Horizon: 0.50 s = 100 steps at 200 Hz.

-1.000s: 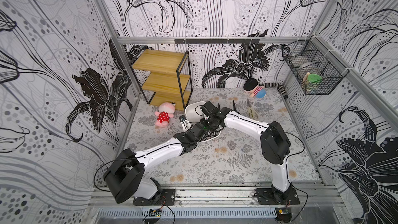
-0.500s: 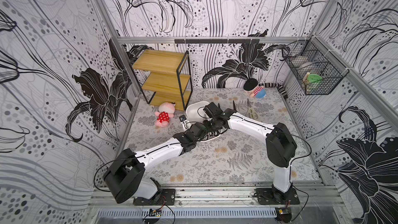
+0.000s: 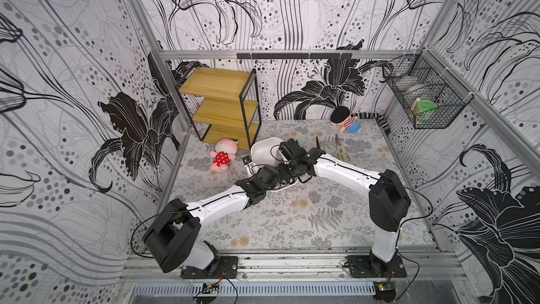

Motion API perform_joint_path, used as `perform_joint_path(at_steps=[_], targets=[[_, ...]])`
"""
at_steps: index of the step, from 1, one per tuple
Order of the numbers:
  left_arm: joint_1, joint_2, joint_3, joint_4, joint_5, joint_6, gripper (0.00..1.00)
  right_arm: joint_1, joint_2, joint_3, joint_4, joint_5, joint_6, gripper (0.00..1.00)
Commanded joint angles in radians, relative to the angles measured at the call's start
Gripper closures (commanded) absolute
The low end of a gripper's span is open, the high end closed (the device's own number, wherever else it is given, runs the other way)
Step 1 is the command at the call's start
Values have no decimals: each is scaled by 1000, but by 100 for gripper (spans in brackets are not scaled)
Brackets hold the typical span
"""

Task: Take the scissors out of the storage box
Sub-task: Pick up the scissors from the storage box.

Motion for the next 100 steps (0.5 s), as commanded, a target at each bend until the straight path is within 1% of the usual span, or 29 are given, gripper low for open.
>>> perform_joint_path(at_steps=[1, 25, 61, 87, 100], targets=[[11, -7, 26, 56, -6, 3, 100, -2, -46, 3, -17, 51, -39, 100], [32, -19, 12, 38, -6, 2, 100, -2, -51, 24, -29, 72, -55, 100], [94, -59, -40, 21, 18, 0, 100, -11, -44, 71, -50, 96, -64, 100], [124, -104, -78, -7, 7, 14, 100, -54, -13, 128, -58, 77, -75, 100], [137, -130, -103, -13, 4, 14, 100, -82, 14, 187, -63, 54, -89, 100]])
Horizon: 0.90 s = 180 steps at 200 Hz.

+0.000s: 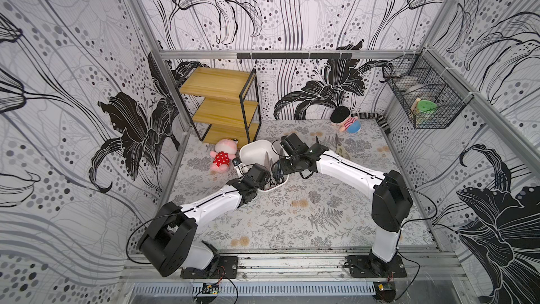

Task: Take the scissors out of the storage box
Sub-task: Pick up the scissors from the storage box, then place the scissors at the center of the board.

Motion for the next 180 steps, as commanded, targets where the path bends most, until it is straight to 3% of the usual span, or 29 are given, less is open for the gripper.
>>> perform_joint_path(at_steps=[1, 80, 138, 180], targets=[[22, -72, -29, 27, -22, 5, 100, -52, 26, 99, -14, -4, -33, 100], [37, -244, -121, -22, -86, 13, 100, -155, 306, 344, -113, -124, -174, 100], [36, -324, -146, -12, -124, 62, 100, -161, 440, 399, -120, -138, -233, 100], [37, -371, -180, 87, -170, 133, 100, -176, 484, 381, -86, -182, -247, 100]])
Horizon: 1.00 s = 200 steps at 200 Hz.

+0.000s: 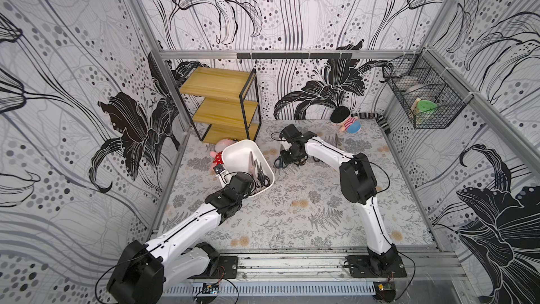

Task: Take the scissors out of the storage box
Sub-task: Place the scissors at the center of the board.

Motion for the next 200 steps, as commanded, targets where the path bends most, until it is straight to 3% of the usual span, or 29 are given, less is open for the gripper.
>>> perform_joint_path(at_steps=[1, 65, 102, 173, 200], targets=[[4, -43, -20, 147, -75, 57, 100, -12, 28, 14, 10, -39, -31, 100], [3, -67, -80, 360, -156, 245, 100, -13, 56, -6, 47, -10, -60, 100], [1, -51, -101, 398, -156, 259, 100, -18, 68, -8, 48, -1, -65, 100], [0, -25, -88, 360, -135, 210, 100, -21, 44, 43, 21, 21, -72, 66], [0, -21, -79, 348, -129, 186, 100, -20, 2, 77, -10, 30, -53, 63]])
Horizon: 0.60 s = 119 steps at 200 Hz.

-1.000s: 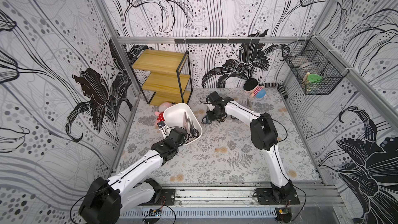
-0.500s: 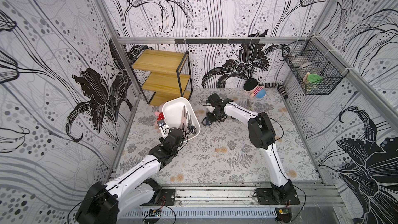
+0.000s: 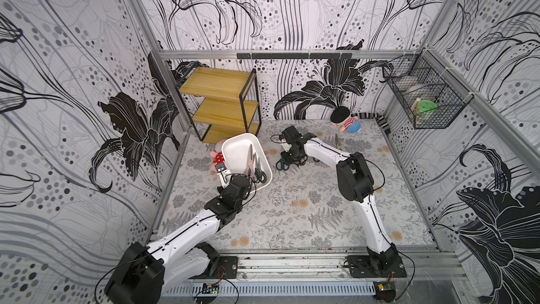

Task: Take the scissors out of the storage box
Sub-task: Place the scissors at the center of the board, then pick up the scissors from the storage box.

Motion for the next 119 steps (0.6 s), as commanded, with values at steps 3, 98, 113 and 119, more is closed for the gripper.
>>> perform_joint_path(at_steps=[3, 98, 113, 119], targets=[[-1, -4, 31, 64, -13, -50, 100, -5, -52, 53, -43, 21, 21, 63], [-19, 104, 127, -4, 15, -168, 100, 60, -427, -243, 87, -122, 260, 65], [-25, 133, 154, -29, 16, -201, 100, 97, -477, -298, 133, -148, 276, 65], [-29, 143, 164, -34, 16, -211, 100, 114, -490, -315, 148, -160, 280, 65]])
